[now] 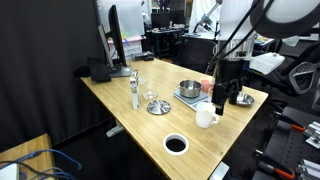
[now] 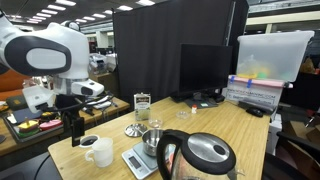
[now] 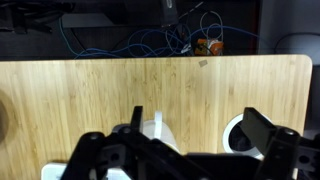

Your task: Put the silver pot on the scale, pour the contents in the white mug into the silver pot, put the silver lid on the pot

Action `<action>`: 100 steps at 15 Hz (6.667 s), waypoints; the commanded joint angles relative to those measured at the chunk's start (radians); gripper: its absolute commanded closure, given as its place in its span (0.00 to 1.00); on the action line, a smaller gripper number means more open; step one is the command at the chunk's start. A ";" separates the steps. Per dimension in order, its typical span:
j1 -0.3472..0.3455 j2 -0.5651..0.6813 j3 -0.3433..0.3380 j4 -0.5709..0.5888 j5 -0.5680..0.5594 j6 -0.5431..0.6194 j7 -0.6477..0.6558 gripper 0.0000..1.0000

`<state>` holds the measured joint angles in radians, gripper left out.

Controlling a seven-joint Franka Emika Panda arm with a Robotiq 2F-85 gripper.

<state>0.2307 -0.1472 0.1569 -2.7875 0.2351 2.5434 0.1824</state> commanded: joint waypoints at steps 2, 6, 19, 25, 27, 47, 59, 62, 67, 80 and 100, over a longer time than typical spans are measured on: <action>-0.047 0.076 0.067 0.000 -0.201 0.180 0.304 0.00; -0.069 0.080 0.080 0.001 -0.505 0.143 0.648 0.00; -0.055 0.082 0.059 0.011 -0.597 0.241 0.691 0.00; -0.039 0.145 0.054 0.012 -0.644 0.314 0.708 0.00; -0.045 0.157 0.051 0.012 -0.700 0.333 0.743 0.00; -0.151 0.349 -0.110 0.006 -1.472 0.517 1.422 0.00; -0.114 0.286 -0.123 0.012 -1.963 0.527 1.835 0.00; -0.089 0.281 -0.105 0.013 -1.984 0.512 1.860 0.00; -0.068 0.280 -0.100 0.017 -1.969 0.464 1.846 0.00; -0.070 0.346 -0.106 0.091 -1.950 0.420 1.824 0.51; -0.070 0.316 -0.114 0.072 -1.876 0.430 1.633 0.98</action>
<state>0.1630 0.2132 0.0516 -2.6872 -1.6915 2.9752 1.9211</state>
